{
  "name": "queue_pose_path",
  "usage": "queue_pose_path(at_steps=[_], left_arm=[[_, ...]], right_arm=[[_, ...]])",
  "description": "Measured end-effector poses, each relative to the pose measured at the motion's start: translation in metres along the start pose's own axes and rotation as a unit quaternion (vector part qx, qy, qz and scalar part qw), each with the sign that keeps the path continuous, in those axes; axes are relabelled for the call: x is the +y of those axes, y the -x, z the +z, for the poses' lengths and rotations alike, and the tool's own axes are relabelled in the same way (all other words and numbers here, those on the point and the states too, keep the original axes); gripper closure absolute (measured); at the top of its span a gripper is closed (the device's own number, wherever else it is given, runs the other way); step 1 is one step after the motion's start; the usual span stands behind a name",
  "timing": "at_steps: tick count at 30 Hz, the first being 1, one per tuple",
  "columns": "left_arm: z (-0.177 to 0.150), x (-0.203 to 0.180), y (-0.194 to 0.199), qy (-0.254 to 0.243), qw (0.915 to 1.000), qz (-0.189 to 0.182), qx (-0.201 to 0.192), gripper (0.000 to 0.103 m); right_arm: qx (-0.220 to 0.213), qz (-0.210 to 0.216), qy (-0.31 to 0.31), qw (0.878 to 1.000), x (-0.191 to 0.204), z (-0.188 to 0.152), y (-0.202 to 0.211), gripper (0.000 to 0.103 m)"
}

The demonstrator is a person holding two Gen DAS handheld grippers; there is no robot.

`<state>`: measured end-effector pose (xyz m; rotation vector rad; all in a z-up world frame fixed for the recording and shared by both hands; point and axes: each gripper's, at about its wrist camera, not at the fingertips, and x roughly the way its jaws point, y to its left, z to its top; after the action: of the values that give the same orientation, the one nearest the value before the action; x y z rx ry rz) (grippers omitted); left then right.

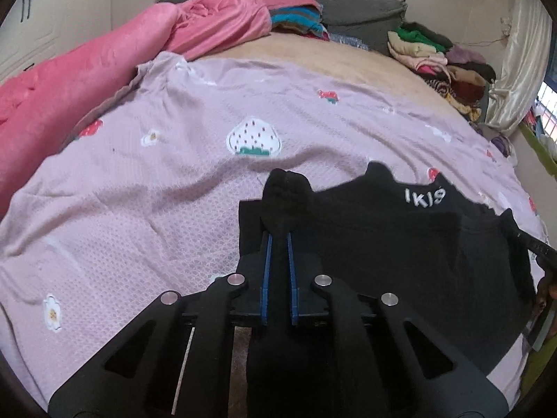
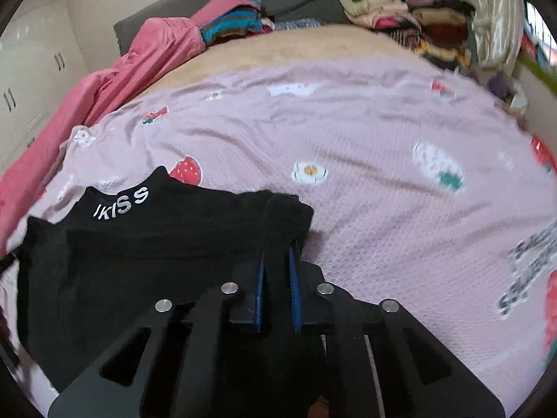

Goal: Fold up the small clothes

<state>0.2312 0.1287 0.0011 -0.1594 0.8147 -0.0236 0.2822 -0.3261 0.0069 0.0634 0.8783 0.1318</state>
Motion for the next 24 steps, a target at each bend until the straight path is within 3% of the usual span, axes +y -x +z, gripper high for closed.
queue_pose_path(at_steps=[6, 9, 20, 24], left_arm=[[0.014, 0.012, 0.035, 0.033, 0.9976, -0.031, -0.051, 0.101], [0.018, 0.014, 0.035, 0.041, 0.9971, -0.018, -0.061, 0.101], [0.004, 0.028, -0.014, 0.050, 0.9987, 0.012, 0.004, 0.100], [0.001, 0.028, -0.015, 0.048, 0.9986, 0.017, 0.016, 0.099]], right_arm=[[-0.055, 0.010, 0.006, 0.998, 0.003, 0.013, 0.031, 0.093], [-0.064, 0.008, 0.003, 0.998, 0.004, 0.023, 0.031, 0.093], [-0.024, -0.034, -0.003, 0.999, 0.006, 0.014, -0.018, 0.093], [-0.026, -0.058, 0.011, 0.998, 0.009, 0.009, -0.019, 0.087]])
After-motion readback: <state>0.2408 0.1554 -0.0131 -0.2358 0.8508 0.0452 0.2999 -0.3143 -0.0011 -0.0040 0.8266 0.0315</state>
